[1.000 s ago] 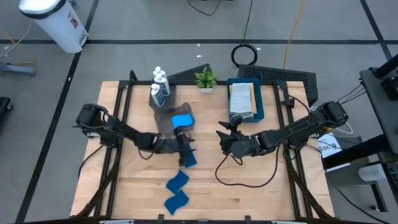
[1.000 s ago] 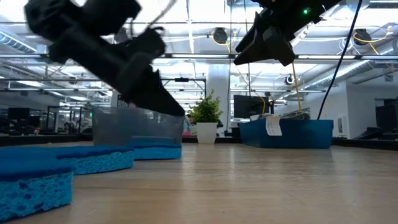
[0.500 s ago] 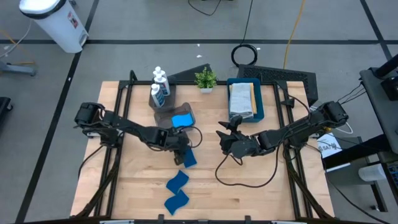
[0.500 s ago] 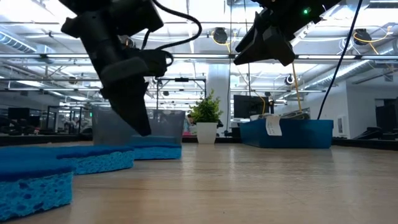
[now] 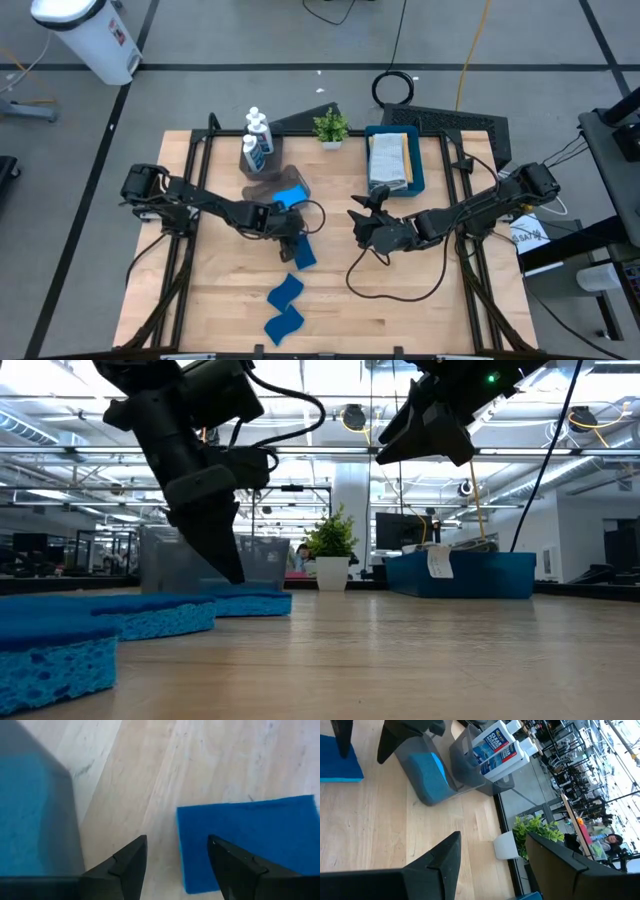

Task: Pick & Place Kitchen Items
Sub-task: Put the blue sponge into the bottom black bin

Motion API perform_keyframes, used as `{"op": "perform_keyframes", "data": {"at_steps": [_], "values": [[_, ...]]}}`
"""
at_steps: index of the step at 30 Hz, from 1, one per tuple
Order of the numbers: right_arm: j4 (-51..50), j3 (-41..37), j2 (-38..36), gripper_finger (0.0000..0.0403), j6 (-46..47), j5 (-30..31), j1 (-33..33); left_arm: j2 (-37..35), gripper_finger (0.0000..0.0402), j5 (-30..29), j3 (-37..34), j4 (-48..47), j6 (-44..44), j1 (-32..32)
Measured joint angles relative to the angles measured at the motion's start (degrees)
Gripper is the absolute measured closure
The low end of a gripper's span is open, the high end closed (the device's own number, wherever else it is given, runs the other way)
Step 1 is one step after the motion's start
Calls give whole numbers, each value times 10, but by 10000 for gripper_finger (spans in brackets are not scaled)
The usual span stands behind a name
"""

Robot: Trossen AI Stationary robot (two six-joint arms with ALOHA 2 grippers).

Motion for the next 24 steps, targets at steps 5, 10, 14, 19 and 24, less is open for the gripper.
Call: {"op": "perform_keyframes", "data": {"at_steps": [5, 10, 14, 19, 24], "values": [[0, 0, 0, 206, 0, 0, 0, 0, 188, 6, 24, 2, -18, -2], [0, 0, 0, 206, 0, 0, 0, -1, 188, 51, 40, 14, -69, -13], [0, 0, 0, 206, 0, 0, 0, 13, 188, 74, 40, 32, -40, -38], [0, 0, 0, 206, 0, 0, 0, 43, 188, 75, 40, 60, 19, -66], [0, 0, 0, 206, 0, 0, 0, 39, 188, 25, 39, 35, 25, -57]]}}
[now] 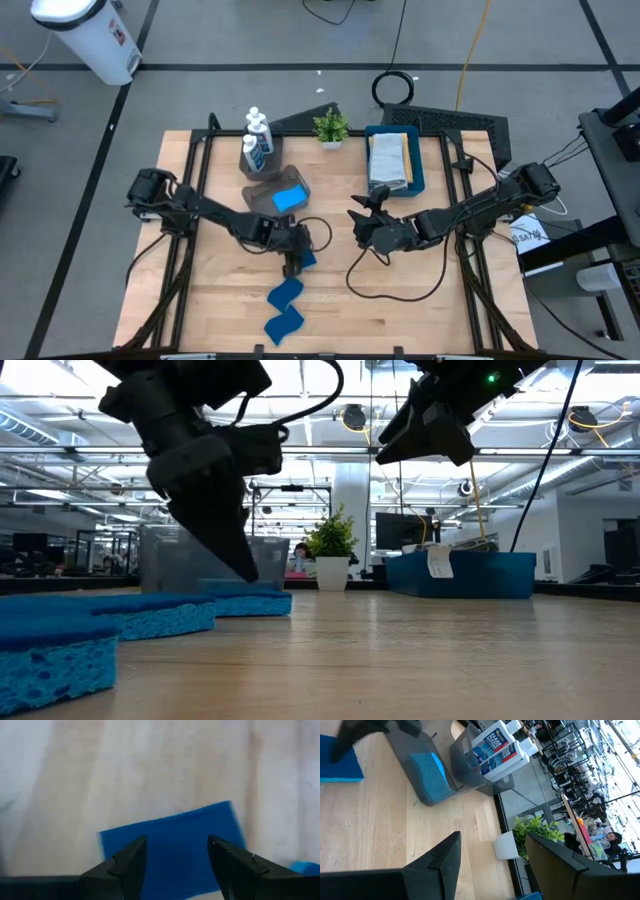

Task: Pick & Place Kitchen Items
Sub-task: Put the blue sponge into the bottom black bin

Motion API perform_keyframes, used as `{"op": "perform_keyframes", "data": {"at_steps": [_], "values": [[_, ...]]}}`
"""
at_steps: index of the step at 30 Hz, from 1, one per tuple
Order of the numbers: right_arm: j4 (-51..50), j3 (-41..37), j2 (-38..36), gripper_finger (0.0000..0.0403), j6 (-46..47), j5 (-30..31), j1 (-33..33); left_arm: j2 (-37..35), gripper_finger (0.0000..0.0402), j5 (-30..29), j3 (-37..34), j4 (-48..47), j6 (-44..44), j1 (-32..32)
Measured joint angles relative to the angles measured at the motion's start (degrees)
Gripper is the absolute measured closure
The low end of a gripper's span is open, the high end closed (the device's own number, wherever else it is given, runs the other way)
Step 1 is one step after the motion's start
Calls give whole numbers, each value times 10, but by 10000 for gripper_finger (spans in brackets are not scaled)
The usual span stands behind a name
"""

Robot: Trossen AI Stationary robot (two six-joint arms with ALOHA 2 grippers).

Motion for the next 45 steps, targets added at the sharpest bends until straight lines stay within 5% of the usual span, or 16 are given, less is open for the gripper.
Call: {"op": "perform_keyframes", "data": {"at_steps": [16, 26, 39, 45], "values": [[0, 0, 0, 206, 0, 0, 0, 57, 196, 1, 3, -24, -16, 16], [0, 0, 0, 206, 0, 0, 0, 59, 387, 20, 2, -21, -9, 30], [0, 0, 0, 206, 0, 0, 0, 47, 396, 60, -3, 121, 43, 35], [0, 0, 0, 206, 0, 0, 0, 21, 366, 21, -1, 119, 22, 34]]}}
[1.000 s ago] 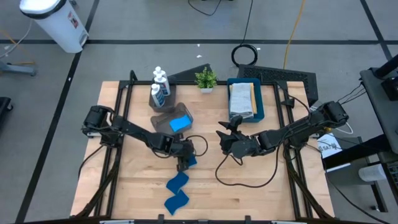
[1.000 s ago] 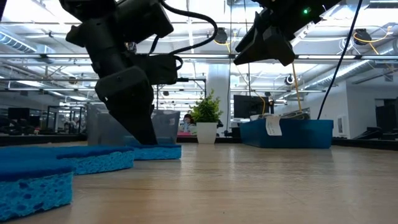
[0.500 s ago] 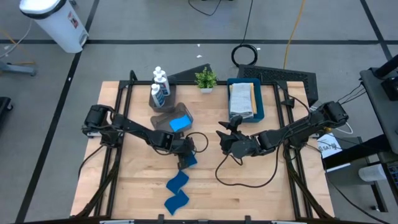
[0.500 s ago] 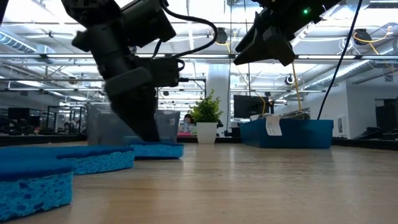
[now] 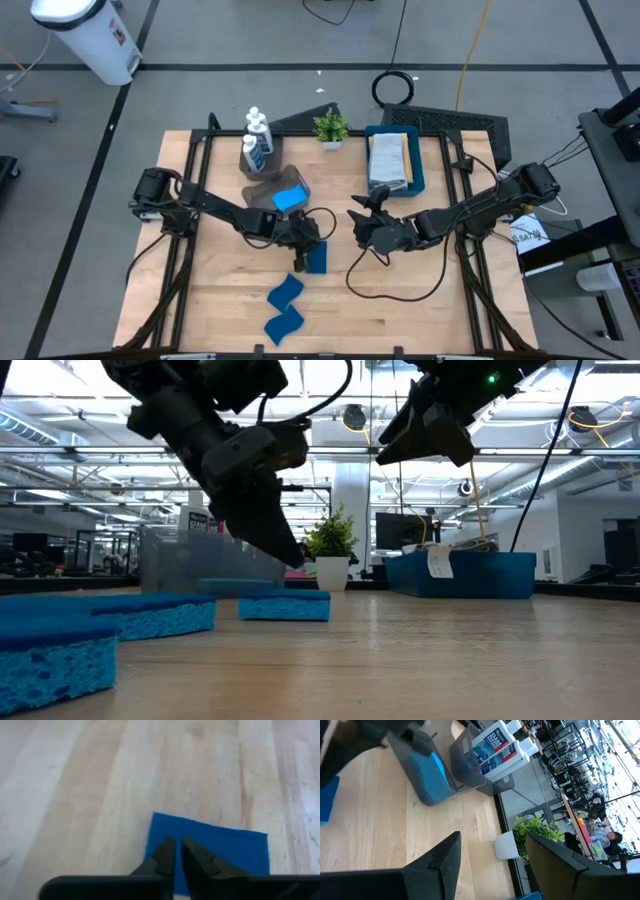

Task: Pick & Place Kitchen Items
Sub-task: Put the blue sponge into the bottom black bin

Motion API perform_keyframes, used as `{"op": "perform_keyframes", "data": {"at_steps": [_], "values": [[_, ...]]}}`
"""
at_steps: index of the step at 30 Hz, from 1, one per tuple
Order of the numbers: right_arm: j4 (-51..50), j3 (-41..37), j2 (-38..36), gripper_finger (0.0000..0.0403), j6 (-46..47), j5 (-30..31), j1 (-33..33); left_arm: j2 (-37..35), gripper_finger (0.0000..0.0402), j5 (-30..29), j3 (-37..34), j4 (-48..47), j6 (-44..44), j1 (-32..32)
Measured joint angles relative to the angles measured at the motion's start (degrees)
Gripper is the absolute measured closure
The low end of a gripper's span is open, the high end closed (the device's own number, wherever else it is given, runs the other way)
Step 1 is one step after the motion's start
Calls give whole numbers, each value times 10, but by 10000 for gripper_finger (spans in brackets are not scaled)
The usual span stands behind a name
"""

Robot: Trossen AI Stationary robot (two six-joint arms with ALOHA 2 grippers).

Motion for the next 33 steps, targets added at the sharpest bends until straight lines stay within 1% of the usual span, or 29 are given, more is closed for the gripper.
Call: {"op": "perform_keyframes", "data": {"at_steps": [4, 7, 10, 14, 18, 22, 25, 29, 33], "values": [[-1, 0, 0, 206, 0, 0, 0, -11, 311, -15, 0, -13, 2, 0], [0, 0, 0, 206, 0, 0, 0, -6, 268, -16, 0, -24, 47, 5], [0, 0, 0, 206, 0, 0, 0, 8, 231, -11, 0, -25, 59, 17], [0, 0, 0, 206, 0, 0, 0, 27, 198, 22, 0, -17, 69, 35], [0, 0, 0, 206, 0, 0, 0, 42, 183, 37, 1, -10, 66, 50], [0, 0, 0, 206, 0, 0, 0, 46, 188, 76, 2, -10, 66, 56], [0, 0, 0, 206, 0, 0, 0, 47, 208, 102, 2, -13, 68, 55], [0, 0, 0, 206, 0, 0, 0, 47, 255, 116, 2, -24, 77, 52], [0, 0, 0, 206, 0, 0, 0, 47, 320, 121, 2, -35, 78, 51]]}}
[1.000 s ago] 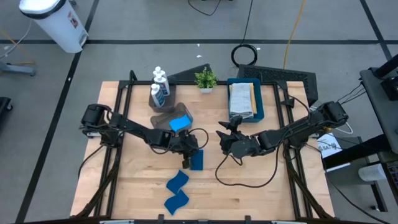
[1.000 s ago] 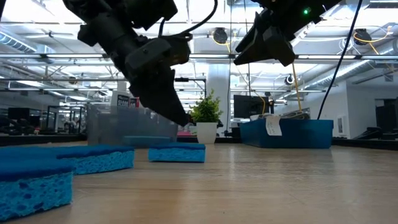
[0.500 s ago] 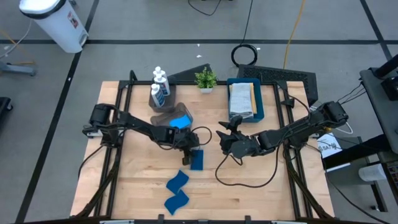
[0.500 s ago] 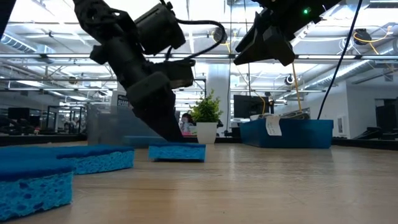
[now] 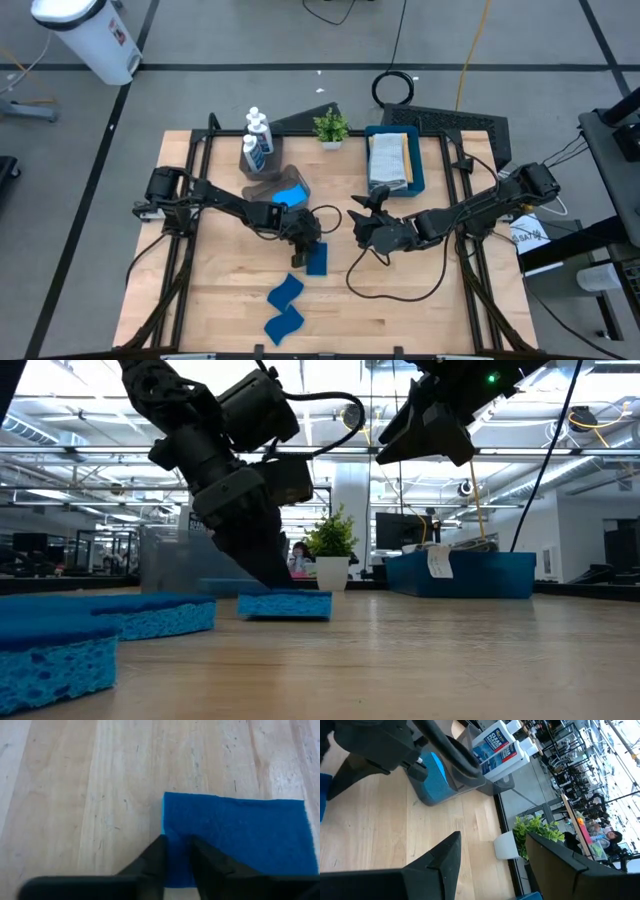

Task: Pick & Place Kitchen Items
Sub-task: Put the blue sponge into the bottom black bin

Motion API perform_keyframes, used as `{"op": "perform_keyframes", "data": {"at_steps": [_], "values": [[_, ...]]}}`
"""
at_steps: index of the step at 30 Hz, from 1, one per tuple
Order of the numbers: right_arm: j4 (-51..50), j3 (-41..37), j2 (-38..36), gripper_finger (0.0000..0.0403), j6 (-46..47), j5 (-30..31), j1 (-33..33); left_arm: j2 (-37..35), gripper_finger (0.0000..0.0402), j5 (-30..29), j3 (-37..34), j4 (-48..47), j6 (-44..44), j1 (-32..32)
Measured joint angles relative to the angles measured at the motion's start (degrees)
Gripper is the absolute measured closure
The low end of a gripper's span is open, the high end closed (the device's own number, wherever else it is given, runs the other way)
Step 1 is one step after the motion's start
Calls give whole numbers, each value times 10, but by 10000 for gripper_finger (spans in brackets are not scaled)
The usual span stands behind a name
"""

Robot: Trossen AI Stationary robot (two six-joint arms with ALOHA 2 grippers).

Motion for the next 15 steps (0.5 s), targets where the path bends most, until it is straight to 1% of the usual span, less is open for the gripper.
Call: {"op": "perform_keyframes", "data": {"at_steps": [3, 4, 6, 11, 15], "values": [[0, 0, 0, 206, 0, 0, 0, 0, 375, 0, 0, 0, 8, 1], [0, 0, 0, 206, 0, 0, 0, 0, 387, 0, 0, 0, 14, 2], [0, 0, 0, 206, 0, 0, 0, 0, 391, -6, 0, 1, 19, 4], [0, 0, 0, 206, 0, 0, 0, -7, 396, -49, 0, 1, 37, -5], [0, 0, 0, 206, 0, 0, 0, -35, 396, -105, -2, 7, 24, -11]]}}
